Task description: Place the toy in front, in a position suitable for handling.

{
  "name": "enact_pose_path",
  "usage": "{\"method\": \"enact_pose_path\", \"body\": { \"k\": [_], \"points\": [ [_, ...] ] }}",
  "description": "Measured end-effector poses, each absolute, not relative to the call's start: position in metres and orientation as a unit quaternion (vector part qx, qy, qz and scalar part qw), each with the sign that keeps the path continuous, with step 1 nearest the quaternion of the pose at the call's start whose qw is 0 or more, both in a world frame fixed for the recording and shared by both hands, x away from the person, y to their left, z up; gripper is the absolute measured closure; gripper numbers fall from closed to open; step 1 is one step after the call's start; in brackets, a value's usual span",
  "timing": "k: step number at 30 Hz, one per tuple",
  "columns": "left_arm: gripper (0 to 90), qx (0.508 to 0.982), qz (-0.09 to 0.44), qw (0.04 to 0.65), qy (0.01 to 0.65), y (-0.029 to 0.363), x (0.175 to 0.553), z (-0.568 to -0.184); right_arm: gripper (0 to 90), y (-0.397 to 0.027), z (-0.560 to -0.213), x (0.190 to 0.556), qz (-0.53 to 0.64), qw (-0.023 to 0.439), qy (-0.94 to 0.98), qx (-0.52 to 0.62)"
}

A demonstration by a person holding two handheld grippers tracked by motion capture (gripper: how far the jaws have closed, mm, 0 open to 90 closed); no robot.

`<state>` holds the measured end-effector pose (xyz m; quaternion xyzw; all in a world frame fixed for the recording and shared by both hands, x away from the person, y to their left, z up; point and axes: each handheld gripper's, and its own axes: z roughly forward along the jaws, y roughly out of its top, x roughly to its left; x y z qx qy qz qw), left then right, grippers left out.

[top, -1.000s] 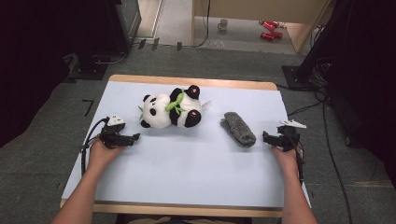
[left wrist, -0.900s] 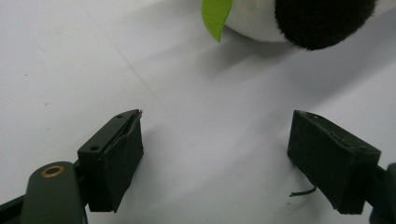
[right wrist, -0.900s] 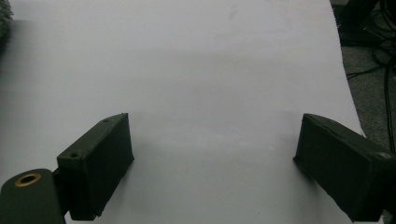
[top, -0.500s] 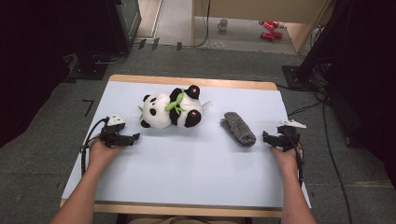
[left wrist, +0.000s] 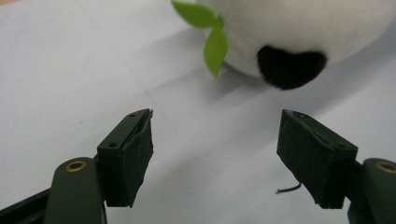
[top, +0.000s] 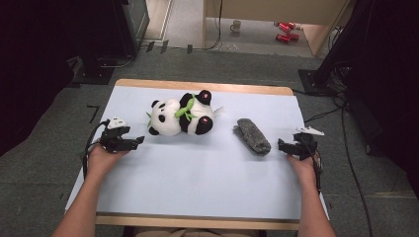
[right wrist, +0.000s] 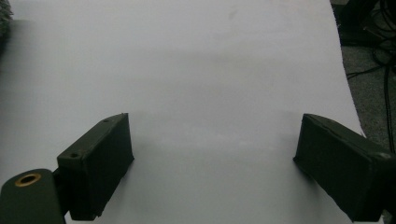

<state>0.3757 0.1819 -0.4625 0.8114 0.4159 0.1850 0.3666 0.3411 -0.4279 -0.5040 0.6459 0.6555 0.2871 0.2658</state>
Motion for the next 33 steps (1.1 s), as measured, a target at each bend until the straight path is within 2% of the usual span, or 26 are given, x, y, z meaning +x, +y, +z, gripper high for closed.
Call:
{"method": "enact_pose_path", "body": {
  "k": [3, 5, 7, 9, 18, 33],
  "points": [
    [26.4, 0.809, 0.192, 0.373, 0.411, 0.179, 0.374, -0.455, 10.1, -0.428, -0.504, 0.341, 0.288, 0.266, 0.655, 0.646],
    [26.4, 0.804, 0.176, 0.391, 0.412, 0.176, 0.374, -0.445, 10.3, -0.428, -0.504, 0.341, 0.288, 0.266, 0.655, 0.646],
    [31.5, 0.798, 0.162, 0.408, 0.413, 0.173, 0.373, -0.434, 10.2, -0.428, -0.504, 0.341, 0.287, 0.267, 0.655, 0.645],
    [31.6, 0.796, 0.164, 0.420, 0.404, 0.168, 0.370, -0.426, 10.2, -0.428, -0.504, 0.341, 0.287, 0.267, 0.656, 0.645],
    [31.1, 0.808, 0.161, 0.426, 0.373, 0.144, 0.370, -0.409, 10.2, -0.428, -0.504, 0.341, 0.287, 0.266, 0.655, 0.646],
    [31.4, 0.816, 0.134, 0.451, 0.336, 0.104, 0.395, -0.384, 10.6, -0.426, -0.503, 0.338, 0.284, 0.268, 0.651, 0.651]
  ]
}}
